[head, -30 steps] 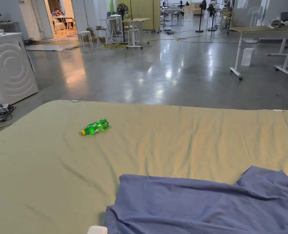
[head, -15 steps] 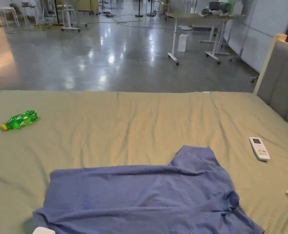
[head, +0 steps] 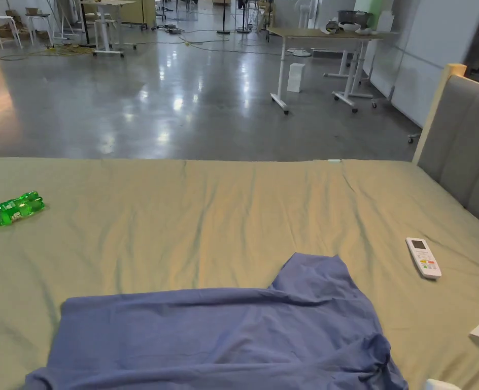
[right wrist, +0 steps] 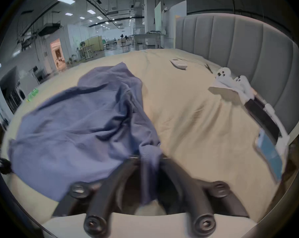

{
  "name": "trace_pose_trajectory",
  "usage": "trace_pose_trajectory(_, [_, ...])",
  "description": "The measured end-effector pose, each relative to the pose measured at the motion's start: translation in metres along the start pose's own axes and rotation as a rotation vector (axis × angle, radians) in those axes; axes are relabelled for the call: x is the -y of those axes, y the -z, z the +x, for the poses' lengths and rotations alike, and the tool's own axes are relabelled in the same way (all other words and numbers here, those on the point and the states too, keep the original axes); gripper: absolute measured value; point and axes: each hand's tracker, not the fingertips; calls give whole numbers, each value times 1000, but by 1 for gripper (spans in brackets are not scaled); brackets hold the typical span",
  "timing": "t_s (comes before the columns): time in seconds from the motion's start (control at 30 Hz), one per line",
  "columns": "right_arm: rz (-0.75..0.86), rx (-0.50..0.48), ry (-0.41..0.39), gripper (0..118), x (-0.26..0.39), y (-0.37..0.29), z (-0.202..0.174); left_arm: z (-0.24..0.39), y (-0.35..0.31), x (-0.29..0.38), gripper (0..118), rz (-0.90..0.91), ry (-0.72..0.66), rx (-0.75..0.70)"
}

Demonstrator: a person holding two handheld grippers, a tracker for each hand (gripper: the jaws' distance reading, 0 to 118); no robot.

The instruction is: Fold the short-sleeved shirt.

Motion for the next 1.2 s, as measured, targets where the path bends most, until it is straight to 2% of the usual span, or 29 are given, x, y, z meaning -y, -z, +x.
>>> trace_pose_trajectory(0.03, [4, -68, 64, 7, -2, -2, 5, -3, -7, -1, 7, 18, 13, 6])
trace_pose_trajectory(0.1, [57, 47, -12, 7, -11, -21, 4, -3, -22, 1, 7, 90, 59, -23])
trace_pose_trajectory(0.13, [90, 45, -34, 7, -13, -29, 5, -5, -33, -1, 7, 123, 69, -47])
trace_pose_trajectory(0.23, [90, 55, -22, 7, -15, -47, 11, -18, -56, -4, 6, 166, 7, -65])
trace_pose_trajectory(0.27, [131, 68, 23, 7, -10, -56, 15, -25, -58, -2, 6, 165, -2, -58])
trace_pose_trajectory(0.33, [113, 70, 32, 7, -5, -70, 19, -32, -69, 2, 6, 169, -32, -39])
trace_pose_trajectory(0.5, [119, 80, 42, 7, 24, -129, 23, -23, -108, 44, 6, 138, 22, -20])
trace_pose_trajectory(0.73, [25, 85, -63, 7, 74, -149, 24, -16, -111, 106, 7, 45, -29, 20])
trace_pose_trajectory(0.77, [6, 71, -63, 8, 76, -146, 24, -14, -107, 111, 9, 60, -34, 21])
trace_pose_trajectory(0.8, [-18, 70, -58, 15, 76, -144, 24, -14, -104, 114, 19, 60, -42, 29])
trace_pose_trajectory(0.83, [-51, 71, -61, 41, 76, -142, 25, -14, -101, 116, 46, 53, -50, 31])
trace_pose_trajectory(0.87, [-53, 82, -63, 58, 76, -143, 27, -13, -102, 117, 66, 49, -55, 13])
trace_pose_trajectory(0.9, [-40, 84, -62, 64, 78, -141, 31, -15, -103, 118, 75, 44, -57, 10])
trace_pose_trajectory(1.03, [51, 25, -26, 64, 63, -174, 37, -24, -138, 113, 75, 168, -94, 18])
trace_pose_trajectory(1.1, [109, 7, -70, 64, 52, -197, 28, -17, -166, 104, 75, 281, -60, -5])
trace_pose_trajectory(1.2, [279, 25, -186, 64, 40, -233, 1, 5, -221, 79, 75, 458, -33, -18])
